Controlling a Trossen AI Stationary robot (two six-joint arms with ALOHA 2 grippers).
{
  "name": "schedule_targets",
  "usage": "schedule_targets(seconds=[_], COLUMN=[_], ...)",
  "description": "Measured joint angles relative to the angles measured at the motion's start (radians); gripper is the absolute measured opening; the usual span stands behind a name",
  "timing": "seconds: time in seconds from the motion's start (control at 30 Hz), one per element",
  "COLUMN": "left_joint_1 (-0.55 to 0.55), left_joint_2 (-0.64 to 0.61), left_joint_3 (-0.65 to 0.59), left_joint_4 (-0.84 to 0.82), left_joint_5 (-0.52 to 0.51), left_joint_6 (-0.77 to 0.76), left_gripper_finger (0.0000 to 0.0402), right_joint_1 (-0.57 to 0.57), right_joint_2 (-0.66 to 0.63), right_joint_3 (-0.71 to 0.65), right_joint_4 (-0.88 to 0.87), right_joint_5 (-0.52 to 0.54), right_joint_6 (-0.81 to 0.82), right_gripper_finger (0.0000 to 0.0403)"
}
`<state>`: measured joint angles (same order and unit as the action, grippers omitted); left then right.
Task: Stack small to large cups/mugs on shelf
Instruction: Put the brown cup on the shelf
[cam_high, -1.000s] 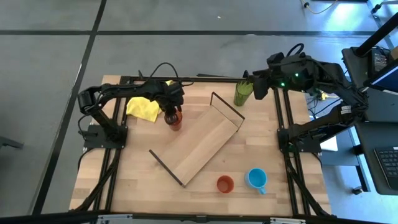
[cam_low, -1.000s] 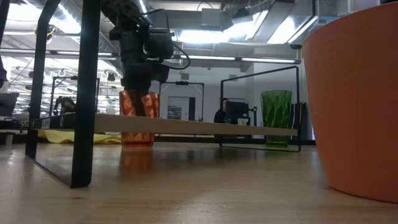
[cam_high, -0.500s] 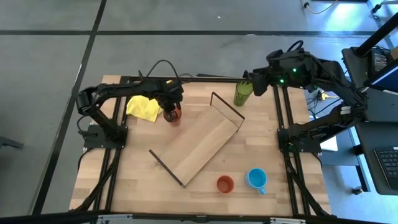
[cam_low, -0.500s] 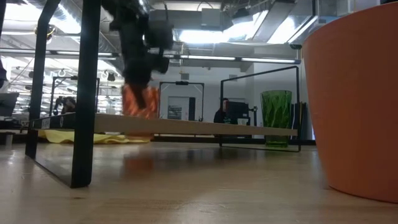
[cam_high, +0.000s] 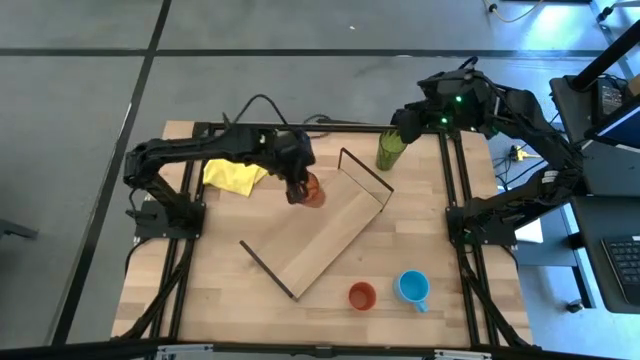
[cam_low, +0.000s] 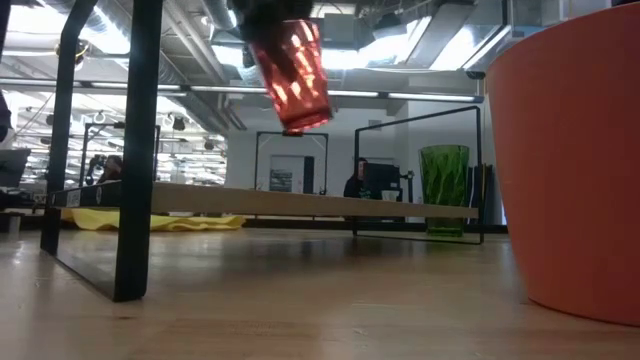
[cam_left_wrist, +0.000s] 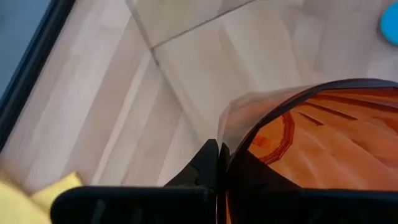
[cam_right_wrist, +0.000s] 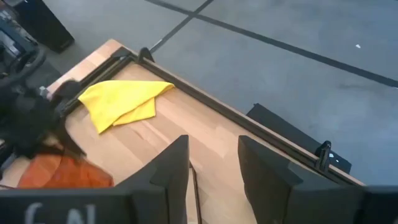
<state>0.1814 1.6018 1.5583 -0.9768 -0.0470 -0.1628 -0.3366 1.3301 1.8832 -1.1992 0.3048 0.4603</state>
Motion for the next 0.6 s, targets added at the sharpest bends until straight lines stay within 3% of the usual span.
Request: schedule_targets(seconds=[0.3, 0.6], left_joint_1=[-0.031, -0.04], left_joint_2=[0.204, 0.299], left_joint_3=[0.073, 0.184], left_joint_4=[0.003, -0.016], left_joint_5=[-0.015, 0.009], left_joint_6=[-0.045, -0.08], left_gripper_finger=[0.0009, 0.0011], right_joint_1=[-0.037, -0.04], right_joint_2=[-0.002, -0.055], right_joint_3=[0.0, 0.0], right_joint_4=[0.023, -0.025], right_joint_5=[-0.002, -0.002], right_joint_6=[-0.002, 0.031], right_gripper_finger=[0.014, 0.014])
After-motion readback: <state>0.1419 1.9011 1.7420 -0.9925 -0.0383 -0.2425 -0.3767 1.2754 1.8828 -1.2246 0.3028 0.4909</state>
